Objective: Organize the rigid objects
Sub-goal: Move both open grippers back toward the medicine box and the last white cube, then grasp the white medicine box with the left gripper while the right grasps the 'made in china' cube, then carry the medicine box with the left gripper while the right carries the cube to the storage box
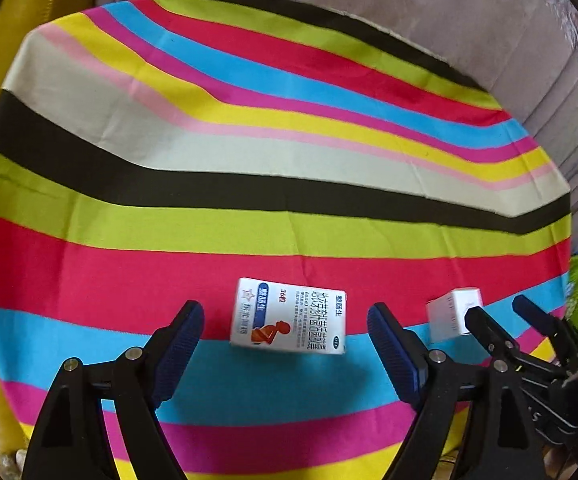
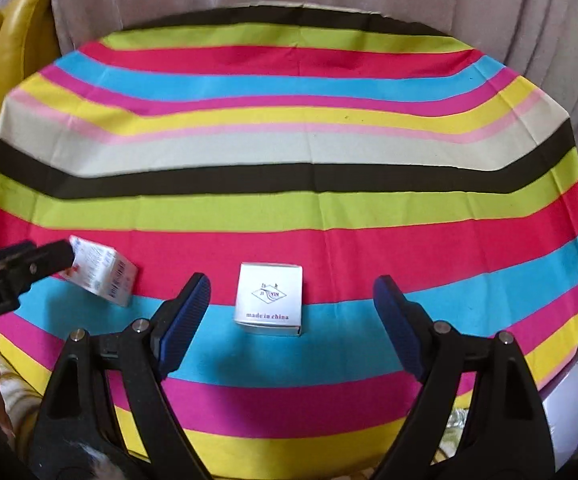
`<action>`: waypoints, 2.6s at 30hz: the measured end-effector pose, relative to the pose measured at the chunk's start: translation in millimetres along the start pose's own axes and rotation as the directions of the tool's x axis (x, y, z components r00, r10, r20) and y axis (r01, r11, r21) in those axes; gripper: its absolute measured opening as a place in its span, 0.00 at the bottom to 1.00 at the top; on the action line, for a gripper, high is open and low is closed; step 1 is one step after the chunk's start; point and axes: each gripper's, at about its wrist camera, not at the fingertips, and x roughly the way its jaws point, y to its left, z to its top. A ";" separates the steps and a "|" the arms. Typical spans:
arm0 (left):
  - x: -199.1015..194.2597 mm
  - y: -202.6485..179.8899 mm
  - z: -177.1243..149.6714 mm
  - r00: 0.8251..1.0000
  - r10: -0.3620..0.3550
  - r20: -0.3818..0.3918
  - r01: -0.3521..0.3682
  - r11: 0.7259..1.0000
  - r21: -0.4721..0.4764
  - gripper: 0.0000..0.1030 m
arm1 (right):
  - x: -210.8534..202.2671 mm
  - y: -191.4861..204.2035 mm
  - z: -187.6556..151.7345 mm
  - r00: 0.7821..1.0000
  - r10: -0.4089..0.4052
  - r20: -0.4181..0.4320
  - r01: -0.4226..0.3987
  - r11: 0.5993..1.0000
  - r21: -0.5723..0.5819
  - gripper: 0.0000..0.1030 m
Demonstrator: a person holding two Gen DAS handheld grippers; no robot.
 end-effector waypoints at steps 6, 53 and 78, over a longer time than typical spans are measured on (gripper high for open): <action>23.1 -10.4 -13.6 0.998 0.064 -0.024 -0.062 0.995 0.074 0.82 | 20.2 -1.9 3.6 0.999 -0.013 -0.037 0.013 1.000 0.006 0.83; -29.5 -26.6 -44.2 0.983 0.059 0.172 -0.079 0.991 0.111 0.69 | -5.5 -1.5 -17.5 0.998 0.061 0.029 -0.061 0.998 -0.001 0.43; -97.1 -93.6 -117.4 0.974 -0.117 0.194 0.075 0.974 0.213 0.69 | -99.9 -49.2 -100.3 0.997 0.001 0.072 -0.004 0.999 0.053 0.43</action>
